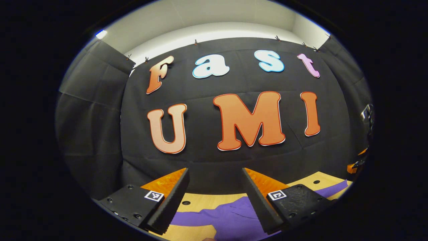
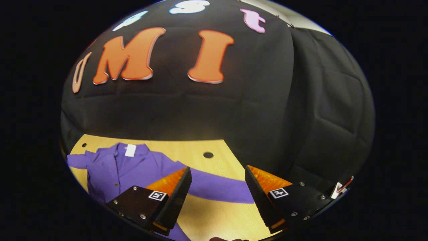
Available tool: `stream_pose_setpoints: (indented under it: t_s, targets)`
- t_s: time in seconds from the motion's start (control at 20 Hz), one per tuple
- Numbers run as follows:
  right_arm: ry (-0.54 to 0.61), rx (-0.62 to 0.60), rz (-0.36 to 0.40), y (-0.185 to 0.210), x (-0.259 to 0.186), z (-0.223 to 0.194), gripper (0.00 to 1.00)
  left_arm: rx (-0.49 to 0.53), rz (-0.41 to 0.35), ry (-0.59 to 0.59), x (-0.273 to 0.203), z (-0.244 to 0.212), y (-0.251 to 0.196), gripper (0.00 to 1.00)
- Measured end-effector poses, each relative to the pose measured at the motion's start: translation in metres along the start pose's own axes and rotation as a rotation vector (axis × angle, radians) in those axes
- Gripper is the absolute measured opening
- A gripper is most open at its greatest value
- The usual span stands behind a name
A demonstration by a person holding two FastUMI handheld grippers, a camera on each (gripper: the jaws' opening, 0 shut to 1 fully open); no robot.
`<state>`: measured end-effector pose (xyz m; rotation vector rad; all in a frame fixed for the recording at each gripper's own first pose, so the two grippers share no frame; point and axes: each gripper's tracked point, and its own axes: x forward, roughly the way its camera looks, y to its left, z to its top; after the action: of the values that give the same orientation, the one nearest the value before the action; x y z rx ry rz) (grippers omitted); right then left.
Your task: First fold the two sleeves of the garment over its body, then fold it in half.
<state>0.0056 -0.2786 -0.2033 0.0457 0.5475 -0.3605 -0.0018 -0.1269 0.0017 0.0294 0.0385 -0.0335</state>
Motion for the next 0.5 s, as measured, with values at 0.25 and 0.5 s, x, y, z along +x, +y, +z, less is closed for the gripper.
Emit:
stream_pose_setpoints:
  t_s: [0.25, 0.5]
  targets:
    - [0.277, 0.175, -0.010, -0.045, 0.061, -0.055, 0.96, 0.057, -0.009, 0.027, -0.003, -0.002, -0.022, 0.97]
    - [0.443, 0.193, -0.046, -0.082, 0.096, -0.082, 0.96, 0.090, -0.019, 0.043, 0.006, -0.004, -0.033, 0.97]
